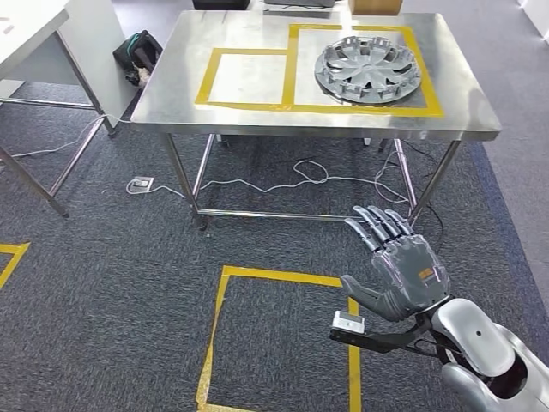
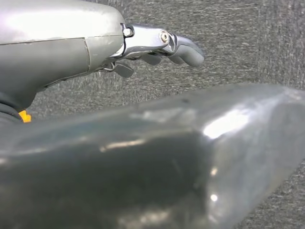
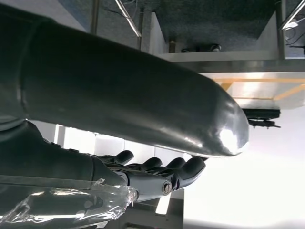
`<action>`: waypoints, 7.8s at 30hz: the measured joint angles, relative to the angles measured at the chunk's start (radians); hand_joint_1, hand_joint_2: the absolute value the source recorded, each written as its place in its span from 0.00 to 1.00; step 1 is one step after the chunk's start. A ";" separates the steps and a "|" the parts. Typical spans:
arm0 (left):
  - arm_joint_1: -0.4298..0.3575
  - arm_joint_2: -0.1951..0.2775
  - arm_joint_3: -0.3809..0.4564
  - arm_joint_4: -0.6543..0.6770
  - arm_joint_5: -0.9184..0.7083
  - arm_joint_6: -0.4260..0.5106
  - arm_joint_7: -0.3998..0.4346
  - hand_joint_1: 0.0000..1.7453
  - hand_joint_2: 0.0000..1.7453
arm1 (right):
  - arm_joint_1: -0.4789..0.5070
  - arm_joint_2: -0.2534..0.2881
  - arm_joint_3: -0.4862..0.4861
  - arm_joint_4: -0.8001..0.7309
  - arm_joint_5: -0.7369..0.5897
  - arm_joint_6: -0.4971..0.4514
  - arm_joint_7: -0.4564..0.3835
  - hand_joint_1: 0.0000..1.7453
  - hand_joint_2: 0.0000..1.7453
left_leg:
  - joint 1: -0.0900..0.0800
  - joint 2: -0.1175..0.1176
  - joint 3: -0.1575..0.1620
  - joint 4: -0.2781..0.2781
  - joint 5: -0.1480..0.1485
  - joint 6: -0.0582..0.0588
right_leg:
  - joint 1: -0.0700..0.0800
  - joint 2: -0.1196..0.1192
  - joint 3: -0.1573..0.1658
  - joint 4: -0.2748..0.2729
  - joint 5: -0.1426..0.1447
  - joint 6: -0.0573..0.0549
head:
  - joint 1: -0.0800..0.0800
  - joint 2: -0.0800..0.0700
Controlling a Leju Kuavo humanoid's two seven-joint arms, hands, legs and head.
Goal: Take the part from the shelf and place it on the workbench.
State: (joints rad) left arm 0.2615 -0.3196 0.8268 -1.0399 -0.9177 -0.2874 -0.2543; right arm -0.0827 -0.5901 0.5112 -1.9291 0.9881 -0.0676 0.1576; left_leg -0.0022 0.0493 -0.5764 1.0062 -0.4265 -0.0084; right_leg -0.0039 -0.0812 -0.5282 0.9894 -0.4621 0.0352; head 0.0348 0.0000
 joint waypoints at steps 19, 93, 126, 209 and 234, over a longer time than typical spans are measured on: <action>0.002 -0.009 0.019 -0.001 -0.005 -0.005 -0.003 0.00 0.00 | 0.000 0.000 0.006 0.000 0.001 -0.006 -0.002 0.00 0.00 | 0.008 -0.186 -0.014 -0.037 0.035 0.002 | -0.005 0.136 0.025 -0.016 -0.013 0.000 | 0.006 0.000; -0.001 -0.034 -0.011 -0.003 -0.027 0.001 0.012 0.00 0.00 | 0.165 -0.053 -0.102 -0.089 0.051 -0.025 -0.039 0.00 0.00 | -0.013 0.033 -0.003 -0.013 -0.003 0.009 | 0.007 -0.033 0.026 0.003 -0.036 0.001 | -0.008 0.000; 0.032 -0.037 -0.066 -0.018 0.012 0.029 0.041 0.00 0.00 | 0.227 -0.053 -0.115 -0.103 0.054 -0.046 -0.038 0.00 0.00 | -0.020 -0.001 0.002 -0.023 -0.008 0.025 | 0.012 -0.038 0.016 0.012 -0.039 0.004 | -0.003 0.000; 0.007 -0.035 -0.005 -0.023 -0.050 -0.006 0.011 0.00 0.00 | 0.123 -0.037 -0.009 -0.068 0.056 -0.019 -0.035 0.00 0.00 | 0.000 -0.062 -0.160 0.274 -0.118 -0.022 | -0.014 0.040 -0.016 0.029 -0.021 -0.017 | -0.008 0.000; 0.008 -0.038 0.003 -0.023 -0.027 0.020 0.046 0.00 0.00 | 0.119 -0.037 -0.005 -0.067 0.053 -0.016 -0.030 0.00 0.00 | -0.004 -0.035 -0.001 -0.020 0.001 0.004 | 0.001 0.004 0.004 0.008 -0.020 0.006 | -0.006 0.000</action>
State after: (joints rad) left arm 0.2694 -0.3574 0.8301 -1.0632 -0.9452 -0.2678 -0.2082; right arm 0.0361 -0.6269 0.5062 -1.9959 1.0414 -0.0839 0.1278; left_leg -0.0061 0.0143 -0.5772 0.9858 -0.4259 -0.0045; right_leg -0.0032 -0.0772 -0.5240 0.9970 -0.4818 0.0412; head 0.0286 0.0004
